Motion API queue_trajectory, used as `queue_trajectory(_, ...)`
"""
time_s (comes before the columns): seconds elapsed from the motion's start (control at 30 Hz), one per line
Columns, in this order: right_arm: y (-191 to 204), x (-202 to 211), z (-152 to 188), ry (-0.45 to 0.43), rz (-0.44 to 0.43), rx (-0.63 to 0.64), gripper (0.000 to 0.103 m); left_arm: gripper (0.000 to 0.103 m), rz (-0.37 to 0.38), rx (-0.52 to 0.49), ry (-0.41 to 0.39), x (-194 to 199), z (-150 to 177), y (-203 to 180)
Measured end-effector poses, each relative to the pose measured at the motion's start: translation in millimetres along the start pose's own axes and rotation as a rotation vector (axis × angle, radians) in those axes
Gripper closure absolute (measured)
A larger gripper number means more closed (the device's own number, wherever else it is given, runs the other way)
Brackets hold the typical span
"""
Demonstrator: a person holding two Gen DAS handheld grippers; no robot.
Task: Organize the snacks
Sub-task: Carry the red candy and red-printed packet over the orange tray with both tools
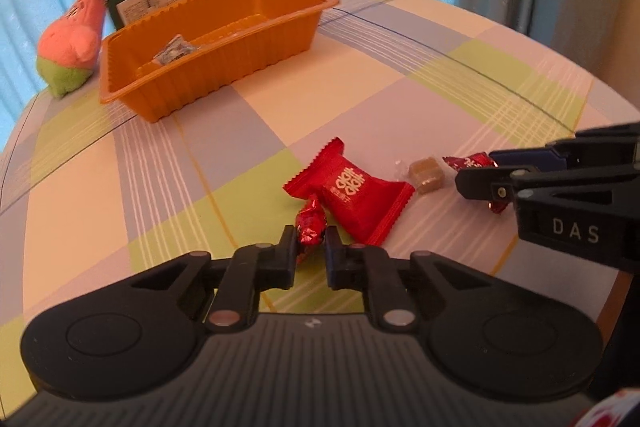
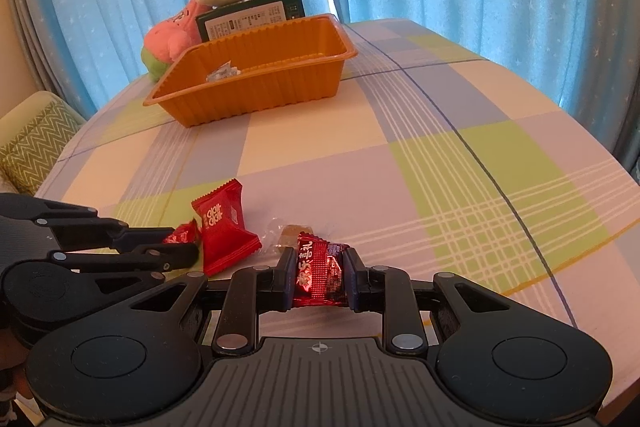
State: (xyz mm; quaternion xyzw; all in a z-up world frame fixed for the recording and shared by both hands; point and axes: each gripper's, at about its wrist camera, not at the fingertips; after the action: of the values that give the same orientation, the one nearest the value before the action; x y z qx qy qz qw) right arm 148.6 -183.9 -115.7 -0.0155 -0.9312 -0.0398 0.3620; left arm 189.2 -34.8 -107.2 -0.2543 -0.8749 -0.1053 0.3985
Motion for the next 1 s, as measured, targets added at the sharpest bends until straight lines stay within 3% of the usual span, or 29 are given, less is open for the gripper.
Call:
queue_trajectory(0.57,-0.5,8.5,-35.0,-0.086,-0.017,0.004,0.078,0.091,-0.057,0.212,-0.139,35.8,-25.2,25.7)
queue_trajectory(1.0,14.2,-11.5,-92.6,-0.175,-0.045,0.073,0.078,0.091,-0.077,0.25,-0.249,38.1,-72.7,50.8)
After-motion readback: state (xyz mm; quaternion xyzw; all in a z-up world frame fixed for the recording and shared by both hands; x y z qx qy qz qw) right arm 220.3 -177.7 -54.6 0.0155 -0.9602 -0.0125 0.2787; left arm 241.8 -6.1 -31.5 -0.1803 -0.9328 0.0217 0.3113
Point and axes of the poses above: each gripper's, at about its wrist camera, not at the fingertips, and x roughly against the way its jaws point, y to its left, z to its underside, and after that the axes turned 10 degrees about z, right-handed
